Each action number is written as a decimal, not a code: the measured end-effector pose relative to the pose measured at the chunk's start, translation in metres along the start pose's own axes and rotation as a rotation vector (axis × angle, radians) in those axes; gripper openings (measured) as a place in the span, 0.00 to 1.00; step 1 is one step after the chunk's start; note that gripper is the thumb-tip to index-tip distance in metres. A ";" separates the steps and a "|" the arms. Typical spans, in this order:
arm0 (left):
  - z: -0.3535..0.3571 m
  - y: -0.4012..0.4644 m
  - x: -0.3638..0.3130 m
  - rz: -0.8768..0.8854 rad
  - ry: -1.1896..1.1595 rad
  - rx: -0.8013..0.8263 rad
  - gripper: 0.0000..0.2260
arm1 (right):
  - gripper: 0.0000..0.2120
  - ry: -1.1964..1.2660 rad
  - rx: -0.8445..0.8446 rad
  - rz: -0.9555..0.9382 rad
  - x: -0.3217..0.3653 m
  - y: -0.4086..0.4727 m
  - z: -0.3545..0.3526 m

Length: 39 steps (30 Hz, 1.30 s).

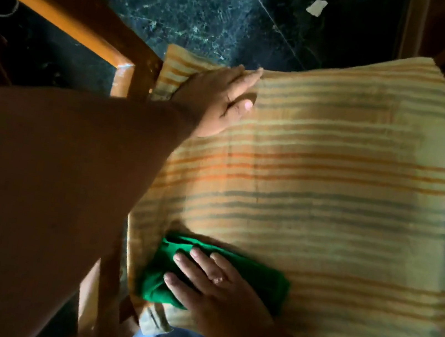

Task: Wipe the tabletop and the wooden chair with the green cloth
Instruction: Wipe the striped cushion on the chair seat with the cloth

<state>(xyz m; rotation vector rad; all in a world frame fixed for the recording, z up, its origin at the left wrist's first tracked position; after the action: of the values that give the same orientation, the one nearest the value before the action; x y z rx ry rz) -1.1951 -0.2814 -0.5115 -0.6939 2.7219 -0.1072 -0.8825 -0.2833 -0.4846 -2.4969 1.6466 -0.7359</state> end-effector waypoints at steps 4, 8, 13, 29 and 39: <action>0.003 0.001 0.000 -0.012 0.009 -0.035 0.29 | 0.26 -0.269 -0.142 0.244 -0.124 0.013 -0.046; 0.005 0.004 0.002 -0.037 0.003 -0.041 0.29 | 0.28 -0.177 -0.263 0.805 -0.275 0.010 -0.108; 0.005 0.005 0.003 -0.037 0.006 -0.050 0.28 | 0.30 -0.096 -0.322 0.854 -0.144 0.040 -0.056; 0.006 0.006 0.003 -0.017 0.031 -0.079 0.29 | 0.28 -0.009 -0.367 0.931 -0.311 -0.005 -0.130; -0.001 0.007 -0.008 0.046 0.060 -0.021 0.28 | 0.30 -0.035 0.295 0.209 -0.053 -0.039 0.027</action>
<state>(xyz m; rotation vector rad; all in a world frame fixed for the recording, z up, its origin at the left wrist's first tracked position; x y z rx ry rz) -1.1924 -0.2714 -0.5090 -0.6434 2.7988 -0.0900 -0.8550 -0.2254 -0.5151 -2.0899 1.6200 -0.8344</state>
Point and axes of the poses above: each hand's wrist, its own y-axis towards the middle knuckle, its own z-axis out of the palm, x = y × z, the point moved 5 cm from there along y, towards the middle knuckle, and after that the axes turned 14 degrees about z, right-handed, at the moved point
